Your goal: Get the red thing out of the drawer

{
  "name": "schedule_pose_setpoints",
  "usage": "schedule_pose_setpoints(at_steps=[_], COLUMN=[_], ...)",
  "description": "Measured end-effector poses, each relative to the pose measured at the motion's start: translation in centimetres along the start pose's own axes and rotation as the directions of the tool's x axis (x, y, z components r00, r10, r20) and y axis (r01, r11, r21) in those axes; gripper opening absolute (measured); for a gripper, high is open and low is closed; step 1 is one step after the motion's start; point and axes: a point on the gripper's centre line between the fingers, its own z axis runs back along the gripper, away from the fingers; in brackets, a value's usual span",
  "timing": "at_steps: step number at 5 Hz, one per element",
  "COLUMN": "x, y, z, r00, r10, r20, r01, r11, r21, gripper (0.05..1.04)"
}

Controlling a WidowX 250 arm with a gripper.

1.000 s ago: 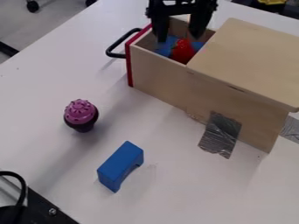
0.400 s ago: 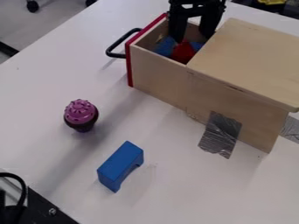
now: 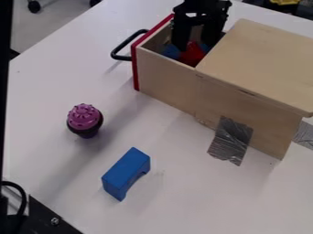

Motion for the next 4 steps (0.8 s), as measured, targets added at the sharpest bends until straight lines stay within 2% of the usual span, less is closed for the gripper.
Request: schedule_pose_setpoints(at_steps=[2, 4], x=[0.2, -0.3], y=[0.9, 1.1], z=[-1.7, -2.3], r00=[0.999, 0.996], r10=[0.033, 0.064], r20=[-0.018, -0.058], r01=[-0.032, -0.064], r11=[0.999, 0.998], r21=[0.032, 0.012], gripper=[0.997, 0.967])
